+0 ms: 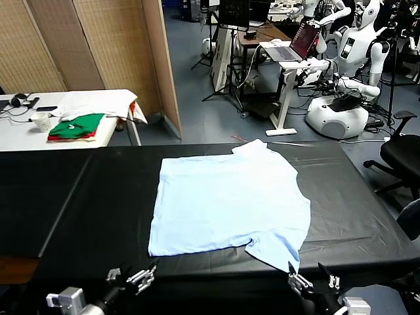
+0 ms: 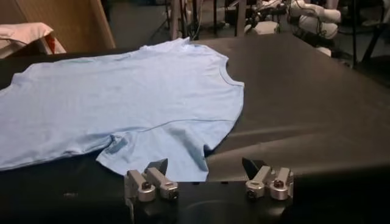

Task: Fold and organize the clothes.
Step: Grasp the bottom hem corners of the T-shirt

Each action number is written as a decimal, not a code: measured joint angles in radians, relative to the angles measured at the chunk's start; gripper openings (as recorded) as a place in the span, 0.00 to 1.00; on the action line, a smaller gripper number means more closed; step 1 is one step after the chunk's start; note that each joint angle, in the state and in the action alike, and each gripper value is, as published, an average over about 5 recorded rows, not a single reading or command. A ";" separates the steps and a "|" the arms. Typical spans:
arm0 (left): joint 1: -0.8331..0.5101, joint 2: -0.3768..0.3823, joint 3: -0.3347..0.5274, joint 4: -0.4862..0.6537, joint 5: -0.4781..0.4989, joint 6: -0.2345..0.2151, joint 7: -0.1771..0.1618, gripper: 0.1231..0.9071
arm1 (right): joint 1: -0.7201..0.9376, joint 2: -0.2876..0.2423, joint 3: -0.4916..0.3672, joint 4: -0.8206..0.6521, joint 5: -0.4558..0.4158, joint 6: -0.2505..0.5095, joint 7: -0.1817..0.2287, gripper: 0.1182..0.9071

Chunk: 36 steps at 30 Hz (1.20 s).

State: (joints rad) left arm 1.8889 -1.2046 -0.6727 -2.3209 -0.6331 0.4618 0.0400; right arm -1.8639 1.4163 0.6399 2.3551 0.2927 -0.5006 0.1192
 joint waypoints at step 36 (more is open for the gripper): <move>-0.122 -0.074 0.117 0.126 0.209 -0.001 -0.038 0.04 | 0.092 -0.012 -0.034 -0.091 -0.013 -0.023 -0.004 0.03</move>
State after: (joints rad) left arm 1.7669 -1.2784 -0.5560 -2.1947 -0.4242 0.4604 0.0016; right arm -1.7716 1.4046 0.6060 2.2643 0.2799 -0.5241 0.1155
